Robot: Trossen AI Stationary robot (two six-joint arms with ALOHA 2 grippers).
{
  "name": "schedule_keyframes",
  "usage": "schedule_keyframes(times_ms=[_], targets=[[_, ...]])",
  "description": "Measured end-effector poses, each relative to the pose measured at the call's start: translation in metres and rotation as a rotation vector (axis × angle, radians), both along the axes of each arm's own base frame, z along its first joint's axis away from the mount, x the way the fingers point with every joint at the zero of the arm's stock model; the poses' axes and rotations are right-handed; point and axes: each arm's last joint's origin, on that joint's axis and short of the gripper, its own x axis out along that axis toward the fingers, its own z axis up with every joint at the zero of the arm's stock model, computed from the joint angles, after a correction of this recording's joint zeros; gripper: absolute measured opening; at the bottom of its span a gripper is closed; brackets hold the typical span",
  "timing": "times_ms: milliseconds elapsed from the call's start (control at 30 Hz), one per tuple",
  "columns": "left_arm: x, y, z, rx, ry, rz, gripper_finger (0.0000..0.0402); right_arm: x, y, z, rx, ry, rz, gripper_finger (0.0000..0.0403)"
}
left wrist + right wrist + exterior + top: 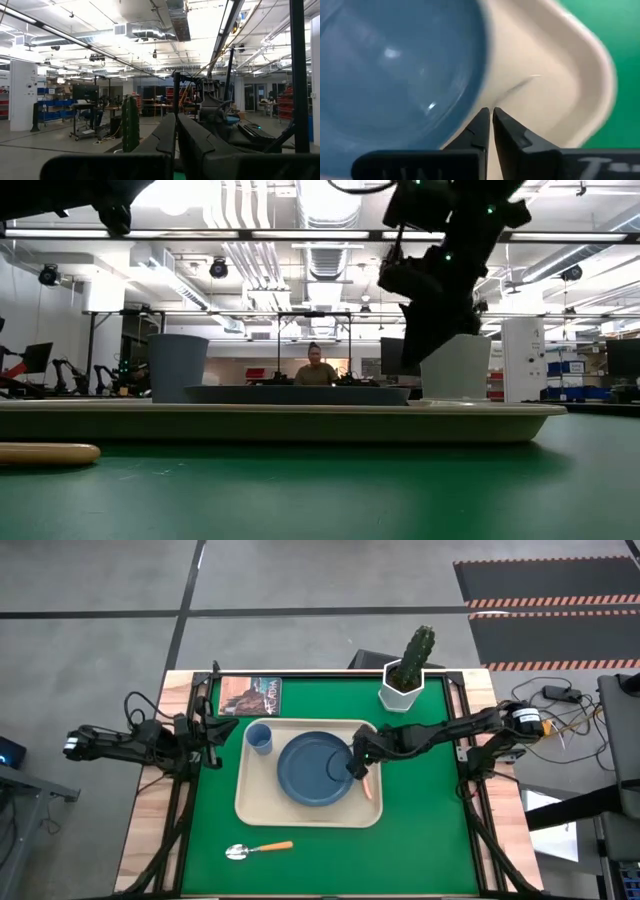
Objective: Pick and place plate/cup/fork/spoon on tray
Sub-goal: Put the orange fork on the white serving tray on the left of the blue plate
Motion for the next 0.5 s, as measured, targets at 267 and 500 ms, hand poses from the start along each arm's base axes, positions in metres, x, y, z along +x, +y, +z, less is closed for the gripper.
schedule_keyframes(times_ms=[267,500], targets=[[0.0,0.0,0.0,0.0,0.0,0.0,0.0,-0.007,-0.008,-0.007,-0.025,-0.048,-0.25,0.0076],[0.001,0.0,0.0,0.0,0.002,0.0,0.0,0.003,-0.01,-0.021,-0.05,-0.099,-0.315,0.0137]])
